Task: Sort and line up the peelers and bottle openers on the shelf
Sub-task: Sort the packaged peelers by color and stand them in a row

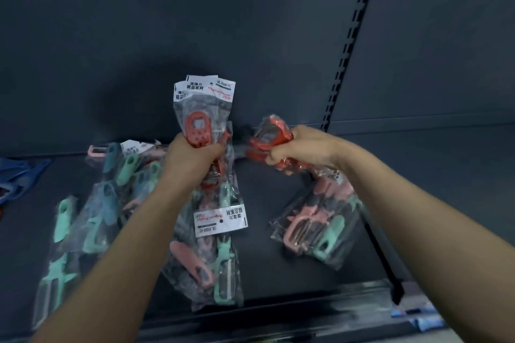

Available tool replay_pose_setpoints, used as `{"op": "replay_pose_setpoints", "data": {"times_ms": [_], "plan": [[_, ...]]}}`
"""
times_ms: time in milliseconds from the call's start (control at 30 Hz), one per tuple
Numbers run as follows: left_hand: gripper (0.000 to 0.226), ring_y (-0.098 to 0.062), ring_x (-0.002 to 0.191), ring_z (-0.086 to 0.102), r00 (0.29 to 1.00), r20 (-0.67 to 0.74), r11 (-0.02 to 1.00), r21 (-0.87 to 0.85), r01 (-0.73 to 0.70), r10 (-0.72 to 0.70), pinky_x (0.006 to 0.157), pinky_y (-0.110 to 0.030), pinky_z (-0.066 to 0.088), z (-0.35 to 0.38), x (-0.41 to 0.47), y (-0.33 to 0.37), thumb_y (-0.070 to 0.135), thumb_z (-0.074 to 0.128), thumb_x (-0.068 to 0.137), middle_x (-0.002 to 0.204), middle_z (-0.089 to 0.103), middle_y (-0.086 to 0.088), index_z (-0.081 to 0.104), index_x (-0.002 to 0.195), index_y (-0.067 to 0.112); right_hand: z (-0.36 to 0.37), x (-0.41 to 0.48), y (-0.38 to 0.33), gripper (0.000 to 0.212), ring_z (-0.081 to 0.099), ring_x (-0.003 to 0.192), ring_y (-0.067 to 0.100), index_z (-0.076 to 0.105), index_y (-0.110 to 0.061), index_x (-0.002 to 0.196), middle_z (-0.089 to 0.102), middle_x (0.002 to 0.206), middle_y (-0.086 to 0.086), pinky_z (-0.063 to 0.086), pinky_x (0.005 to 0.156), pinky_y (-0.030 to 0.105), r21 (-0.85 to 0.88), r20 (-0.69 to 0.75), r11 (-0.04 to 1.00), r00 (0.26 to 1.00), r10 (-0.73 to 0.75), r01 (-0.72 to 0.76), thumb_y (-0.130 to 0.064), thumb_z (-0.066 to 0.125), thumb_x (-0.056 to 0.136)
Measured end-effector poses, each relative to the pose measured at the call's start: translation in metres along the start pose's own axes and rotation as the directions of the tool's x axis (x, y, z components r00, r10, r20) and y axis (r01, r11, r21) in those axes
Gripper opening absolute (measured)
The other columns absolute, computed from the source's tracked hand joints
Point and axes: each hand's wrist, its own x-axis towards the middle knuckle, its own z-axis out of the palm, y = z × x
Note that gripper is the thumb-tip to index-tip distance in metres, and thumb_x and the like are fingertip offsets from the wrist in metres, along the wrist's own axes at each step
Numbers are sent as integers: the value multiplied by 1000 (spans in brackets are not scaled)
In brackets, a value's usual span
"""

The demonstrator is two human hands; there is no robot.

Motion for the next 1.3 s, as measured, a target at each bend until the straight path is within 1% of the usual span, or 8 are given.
{"op": "replay_pose_setpoints", "data": {"times_ms": [200,300,400,700,800,1033,1167,1300], "plan": [[16,-13,60,65,949,314,994,84,-73,43,53,-27,52,43,-9,14,16,75,70,71,69,2,63,80,21,-38,-29,26,9,55,51,4,58,-19,69,60,56,-9,42,51,17,-15,-253,998,965,62,-68,-17,66,69],[18,-15,67,64,895,435,978,127,-164,93,57,-29,53,66,-13,21,12,73,71,76,68,1,62,83,19,-49,-39,43,11,57,58,13,57,-18,72,61,63,-2,47,60,26,-16,-341,995,936,91,-103,-11,63,67],[18,-13,57,59,819,568,959,174,-224,88,54,-28,52,91,-16,25,10,73,71,62,62,5,59,79,18,-58,-47,61,15,61,71,19,60,-21,79,66,74,2,51,70,32,-67,-388,988,916,103,-140,-14,64,67],[23,-5,53,55,655,755,881,310,-357,-1,48,-17,44,150,-17,34,20,72,75,67,61,6,60,94,17,-82,-57,112,25,61,74,23,62,-17,90,65,78,3,46,63,27,-144,-463,949,866,186,-281,-18,68,66],[20,-11,57,55,678,734,851,378,-365,-36,53,-21,44,155,-14,35,21,69,74,67,59,2,58,88,12,-85,-56,119,25,58,73,22,60,-16,88,63,74,1,41,55,25,-151,-448,948,874,185,-279,-17,69,64],[19,-13,59,63,846,533,806,511,-299,-25,54,-25,48,125,-4,29,28,74,66,64,66,5,58,73,22,-88,-41,118,29,56,65,11,62,-17,90,61,71,-4,41,52,22,-143,-378,970,917,132,-198,-16,70,62],[30,-19,80,65,921,382,804,569,-172,-74,73,-31,52,101,1,19,32,79,67,90,71,1,64,90,20,-82,-28,114,32,57,63,10,61,-21,90,61,70,-6,42,52,21,-116,-352,982,931,100,-150,-17,70,60],[66,-25,99,60,961,259,777,623,-88,-98,85,-32,48,100,-2,13,34,86,59,112,65,-6,55,115,16,-74,-15,106,38,58,64,8,59,-25,94,61,73,-7,41,51,20,-113,-299,988,952,66,-104,-17,70,59]]}}
